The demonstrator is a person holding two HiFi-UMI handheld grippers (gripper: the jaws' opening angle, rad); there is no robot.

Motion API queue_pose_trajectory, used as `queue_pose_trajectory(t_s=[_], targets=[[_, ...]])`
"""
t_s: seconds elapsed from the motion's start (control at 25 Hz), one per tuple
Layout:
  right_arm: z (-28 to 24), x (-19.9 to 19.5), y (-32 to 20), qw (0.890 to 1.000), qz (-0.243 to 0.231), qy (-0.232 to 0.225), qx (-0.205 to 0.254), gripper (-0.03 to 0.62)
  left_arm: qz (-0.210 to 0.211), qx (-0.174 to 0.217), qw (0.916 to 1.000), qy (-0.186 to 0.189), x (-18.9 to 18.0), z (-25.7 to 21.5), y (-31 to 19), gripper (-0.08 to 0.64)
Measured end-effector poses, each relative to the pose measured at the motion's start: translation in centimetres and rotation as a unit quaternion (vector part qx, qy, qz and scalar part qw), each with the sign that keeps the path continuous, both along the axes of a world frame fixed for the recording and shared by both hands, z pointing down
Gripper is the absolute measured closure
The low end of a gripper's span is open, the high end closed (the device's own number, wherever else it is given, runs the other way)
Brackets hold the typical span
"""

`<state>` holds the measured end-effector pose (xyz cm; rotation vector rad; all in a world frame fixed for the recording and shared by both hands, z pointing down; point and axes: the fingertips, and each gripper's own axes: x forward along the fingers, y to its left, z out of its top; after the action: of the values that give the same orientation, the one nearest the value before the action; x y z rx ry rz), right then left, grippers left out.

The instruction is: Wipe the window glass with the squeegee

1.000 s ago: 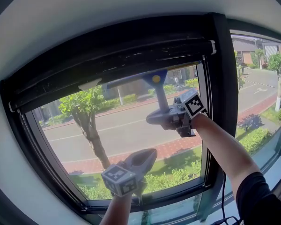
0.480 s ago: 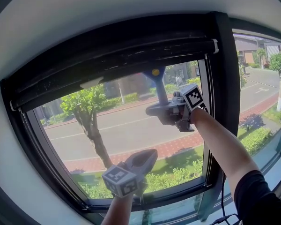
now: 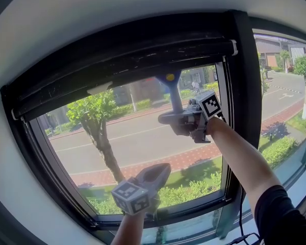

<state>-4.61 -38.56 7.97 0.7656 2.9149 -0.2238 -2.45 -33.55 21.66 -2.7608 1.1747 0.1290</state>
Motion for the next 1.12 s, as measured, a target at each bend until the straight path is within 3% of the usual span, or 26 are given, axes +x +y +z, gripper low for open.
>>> queue_pose_trajectory(t_s=[1.12], targets=[[8.8,0.2,0.6,1.000,0.016,-0.003,-0.009,0.586,0.012,-0.020,0.9997,0.011,1.4,3.0,1.4,0.558]])
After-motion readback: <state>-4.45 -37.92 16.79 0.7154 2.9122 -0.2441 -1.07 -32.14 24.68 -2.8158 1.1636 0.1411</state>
